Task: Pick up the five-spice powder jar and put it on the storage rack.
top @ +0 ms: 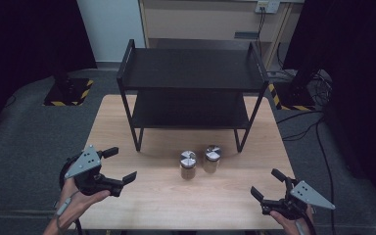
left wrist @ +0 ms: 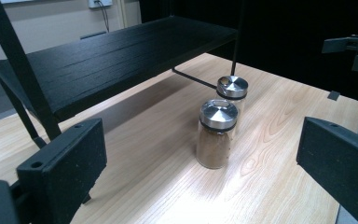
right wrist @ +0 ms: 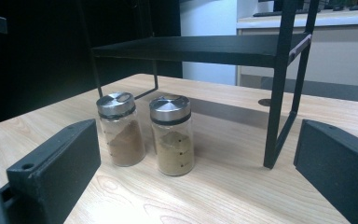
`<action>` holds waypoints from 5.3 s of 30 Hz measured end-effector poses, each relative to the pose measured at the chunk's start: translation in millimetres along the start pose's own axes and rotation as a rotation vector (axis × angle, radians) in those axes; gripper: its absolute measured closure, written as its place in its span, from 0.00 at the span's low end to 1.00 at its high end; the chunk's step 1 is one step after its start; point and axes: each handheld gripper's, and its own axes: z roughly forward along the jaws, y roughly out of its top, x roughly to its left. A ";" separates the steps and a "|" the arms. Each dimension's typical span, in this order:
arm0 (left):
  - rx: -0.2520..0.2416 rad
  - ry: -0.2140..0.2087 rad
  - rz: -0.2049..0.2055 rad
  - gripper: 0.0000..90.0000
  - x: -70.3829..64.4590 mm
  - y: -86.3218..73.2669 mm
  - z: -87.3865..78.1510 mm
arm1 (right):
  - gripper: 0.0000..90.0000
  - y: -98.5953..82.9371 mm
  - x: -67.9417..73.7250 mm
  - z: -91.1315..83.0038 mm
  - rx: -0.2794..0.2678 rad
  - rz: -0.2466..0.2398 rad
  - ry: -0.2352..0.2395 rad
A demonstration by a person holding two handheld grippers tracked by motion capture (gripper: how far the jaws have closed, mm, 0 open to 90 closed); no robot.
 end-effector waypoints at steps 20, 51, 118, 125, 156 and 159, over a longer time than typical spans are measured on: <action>0.031 -0.056 0.013 0.00 16.0 11.8 13.9 | 0.01 0.0 0.6 -0.9 -0.001 -0.001 -0.004; 0.098 -0.102 0.033 0.01 26.5 15.7 66.6 | 0.01 -0.9 1.3 -2.7 -0.010 0.006 -0.012; 0.209 -0.193 0.044 0.19 7.3 -11.3 222.6 | 0.02 -3.3 1.3 -6.4 -0.019 0.027 -0.027; 0.192 -0.199 0.054 0.37 6.6 -11.9 221.3 | 0.02 -3.4 1.5 -6.6 -0.018 0.028 -0.029; 0.189 -0.171 0.047 0.37 17.8 43.5 146.2 | 0.01 -4.3 2.5 -6.8 -0.031 0.033 -0.034; 0.190 -0.172 0.043 0.37 17.5 52.9 137.8 | 0.01 -4.7 2.1 -7.5 -0.035 0.032 -0.032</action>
